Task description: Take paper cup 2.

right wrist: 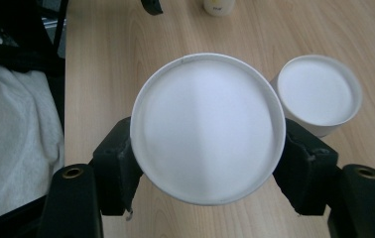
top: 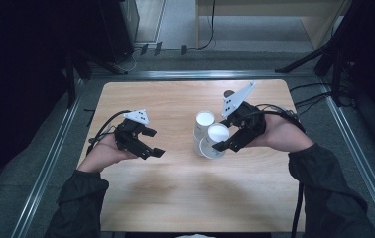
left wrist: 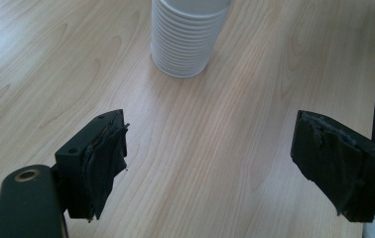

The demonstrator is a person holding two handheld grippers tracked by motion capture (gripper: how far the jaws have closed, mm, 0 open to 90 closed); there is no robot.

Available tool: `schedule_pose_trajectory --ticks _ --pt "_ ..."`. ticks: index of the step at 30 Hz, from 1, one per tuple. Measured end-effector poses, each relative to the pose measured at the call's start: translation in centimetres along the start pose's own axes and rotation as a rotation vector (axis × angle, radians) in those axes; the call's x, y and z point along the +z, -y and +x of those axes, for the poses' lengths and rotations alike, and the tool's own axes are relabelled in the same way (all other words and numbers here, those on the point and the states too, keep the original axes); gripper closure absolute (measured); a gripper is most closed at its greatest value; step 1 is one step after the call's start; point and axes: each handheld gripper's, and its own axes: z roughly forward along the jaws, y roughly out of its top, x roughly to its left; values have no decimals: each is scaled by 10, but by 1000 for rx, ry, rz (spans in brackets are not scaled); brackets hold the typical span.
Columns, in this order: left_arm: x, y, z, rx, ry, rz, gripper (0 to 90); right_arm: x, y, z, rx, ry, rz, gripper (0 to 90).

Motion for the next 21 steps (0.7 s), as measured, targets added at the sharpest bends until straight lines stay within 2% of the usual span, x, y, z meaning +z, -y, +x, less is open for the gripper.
schedule_pose_trajectory --ticks 4,7,15,16,17,21 --pt "4 -2 -2 -13 22 -12 145 14 14 4 3 -8 -23 343" --pt "7 -4 -5 -1 23 -14 145 24 22 5 13 -21 -29 343" --pt "13 -2 -9 1 27 -13 145 52 41 6 45 -62 -88 343" --pt "14 -1 -9 -1 25 -15 145 52 41 6 45 -62 -88 343" --pt "17 -1 -11 3 26 -10 145 61 45 6 56 -78 -88 344" --pt "22 1 -15 13 27 -8 145 73 51 6 76 -102 -95 343"
